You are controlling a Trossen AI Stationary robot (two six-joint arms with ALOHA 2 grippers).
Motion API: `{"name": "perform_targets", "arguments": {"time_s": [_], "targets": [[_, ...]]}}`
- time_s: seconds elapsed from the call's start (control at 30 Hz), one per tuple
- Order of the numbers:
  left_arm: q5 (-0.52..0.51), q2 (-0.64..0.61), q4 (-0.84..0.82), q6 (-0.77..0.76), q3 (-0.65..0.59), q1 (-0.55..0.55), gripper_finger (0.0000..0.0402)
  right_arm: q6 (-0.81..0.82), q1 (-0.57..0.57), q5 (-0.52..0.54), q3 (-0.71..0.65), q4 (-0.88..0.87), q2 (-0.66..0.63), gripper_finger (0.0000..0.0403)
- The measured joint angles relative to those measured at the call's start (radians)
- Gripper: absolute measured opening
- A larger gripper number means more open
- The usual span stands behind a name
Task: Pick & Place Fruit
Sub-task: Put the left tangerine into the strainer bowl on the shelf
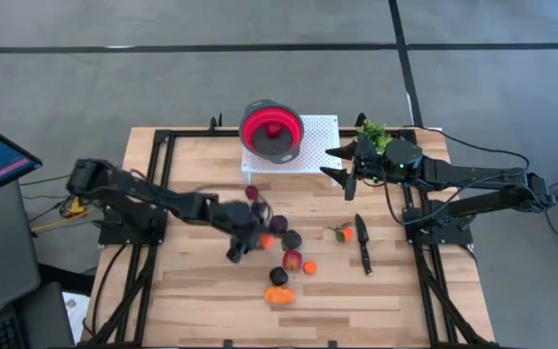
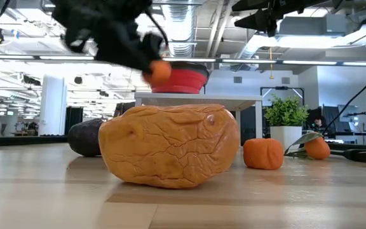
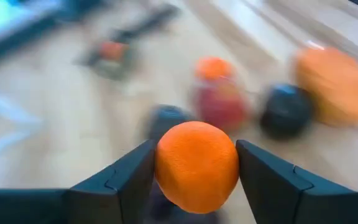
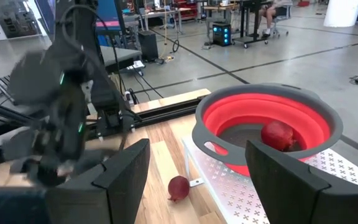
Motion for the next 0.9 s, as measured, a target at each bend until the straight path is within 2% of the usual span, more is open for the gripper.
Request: {"name": "perform_targets", "arguments": {"time_s": [0.13, 0.3, 0.43, 0.67, 0.9], "targets": [[-0.051, -0.138, 0.064, 0.0, 0.0, 0.093, 0.0214, 0.0, 0.0, 0.0, 0.0, 0.0, 0.0, 0.026], [-0.055, -0.282, 0.199, -0.001, 0.0, 0.215, 0.0214, 0.0, 0.0, 0.0, 0.0, 0.001, 0.0, 0.026], [-0.055, -0.352, 0.344, -0.004, 0.0, 0.303, 0.0214, 0.0, -0.001, 0.0, 0.0, 0.001, 0.0, 0.026], [-0.07, -0.377, 0.536, -0.034, 0.0, 0.414, 0.0214, 0.0, -0.001, 0.0, 0.0, 0.001, 0.0, 0.026], [-0.085, -0.323, 0.629, -0.332, 0.002, 0.514, 0.0214, 0.0, -0.001, 0.0, 0.0, 0.008, 0.0, 0.026]]}}
